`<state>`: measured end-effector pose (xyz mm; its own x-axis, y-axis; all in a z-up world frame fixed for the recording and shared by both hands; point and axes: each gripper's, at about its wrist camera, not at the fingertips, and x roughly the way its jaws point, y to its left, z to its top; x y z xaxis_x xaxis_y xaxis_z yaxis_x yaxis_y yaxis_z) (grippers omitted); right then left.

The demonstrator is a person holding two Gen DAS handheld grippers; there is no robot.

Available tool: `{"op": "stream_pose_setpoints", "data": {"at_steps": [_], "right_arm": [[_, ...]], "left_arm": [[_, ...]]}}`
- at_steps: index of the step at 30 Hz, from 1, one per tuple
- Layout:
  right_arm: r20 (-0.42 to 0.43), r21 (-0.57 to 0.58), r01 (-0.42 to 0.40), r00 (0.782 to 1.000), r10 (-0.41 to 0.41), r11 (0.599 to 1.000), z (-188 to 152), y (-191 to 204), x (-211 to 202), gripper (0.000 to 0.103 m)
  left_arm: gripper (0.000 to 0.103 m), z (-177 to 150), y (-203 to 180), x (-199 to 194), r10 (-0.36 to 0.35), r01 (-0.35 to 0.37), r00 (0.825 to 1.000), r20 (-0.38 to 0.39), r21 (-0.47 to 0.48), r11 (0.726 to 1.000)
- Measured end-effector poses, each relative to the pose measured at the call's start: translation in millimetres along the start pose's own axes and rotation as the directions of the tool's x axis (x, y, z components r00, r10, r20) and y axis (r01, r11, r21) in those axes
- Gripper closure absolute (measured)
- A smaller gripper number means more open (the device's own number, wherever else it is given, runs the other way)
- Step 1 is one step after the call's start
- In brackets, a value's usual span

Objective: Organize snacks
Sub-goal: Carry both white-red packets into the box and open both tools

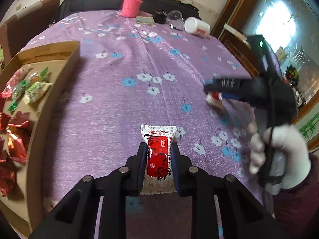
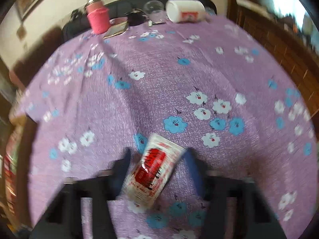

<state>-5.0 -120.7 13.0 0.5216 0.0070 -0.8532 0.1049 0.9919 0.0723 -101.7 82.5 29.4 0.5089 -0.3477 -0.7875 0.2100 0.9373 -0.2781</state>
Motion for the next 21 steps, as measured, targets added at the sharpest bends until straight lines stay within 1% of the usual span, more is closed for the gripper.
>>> {"op": "stream_pose_setpoints", "data": {"at_steps": [3, 5, 7, 10, 12, 13, 15, 17, 18, 21], "right_arm": [[0.009, -0.001, -0.035, 0.999, 0.035, 0.999, -7.6, -6.2, -5.4, 0.078], [0.019, 0.032, -0.099, 0.995, 0.098, 0.995, -16.0, -16.0, -13.8, 0.078], [0.042, 0.038, -0.122, 0.992, 0.120, 0.992, -22.2, -17.9, -23.5, 0.078], [0.079, 0.029, -0.203, 0.976, 0.201, 0.979, -27.3, -12.4, -43.8, 0.078], [0.111, -0.020, -0.264, 0.958, 0.265, 0.964, -27.7, 4.6, -60.2, 0.077], [0.118, -0.037, -0.280, 0.952, 0.282, 0.959, -25.7, 11.8, -63.9, 0.077], [0.125, -0.098, -0.328, 0.932, 0.339, 0.939, -23.9, 39.8, -77.0, 0.077], [0.119, -0.143, -0.367, 0.916, 0.384, 0.919, -23.9, 61.9, -84.1, 0.077], [0.112, -0.177, -0.386, 0.906, 0.408, 0.905, -24.1, 79.1, -87.9, 0.077], [0.083, -0.238, -0.428, 0.885, 0.457, 0.872, -24.6, 114.8, -91.7, 0.077]], "left_arm": [[0.080, -1.2, 6.8, -12.8, -0.024, 0.024, 0.999, 0.031, -0.017, 1.000], [0.080, -1.3, 13.9, -22.7, -0.042, 0.044, 0.998, 0.052, -0.032, 0.999], [0.080, -1.8, 21.5, -31.6, -0.049, 0.053, 0.996, 0.072, -0.051, 0.997], [0.080, -0.1, 38.6, -45.1, -0.046, 0.056, 0.994, 0.103, -0.091, 0.994], [0.080, 1.2, 48.5, -52.7, -0.031, 0.045, 0.992, 0.123, -0.114, 0.992], [0.080, 1.4, 54.5, -56.9, -0.019, 0.037, 0.991, 0.133, -0.129, 0.991], [0.080, 0.9, 68.6, -66.3, 0.005, 0.019, 0.989, 0.151, -0.161, 0.987], [0.080, -0.3, 83.5, -75.9, 0.031, 0.001, 0.985, 0.167, -0.194, 0.981], [0.080, -0.6, 93.5, -81.0, 0.048, -0.009, 0.983, 0.175, -0.216, 0.976], [0.080, 0.6, 121.6, -90.8, 0.087, -0.032, 0.979, 0.185, -0.279, 0.960]]}}
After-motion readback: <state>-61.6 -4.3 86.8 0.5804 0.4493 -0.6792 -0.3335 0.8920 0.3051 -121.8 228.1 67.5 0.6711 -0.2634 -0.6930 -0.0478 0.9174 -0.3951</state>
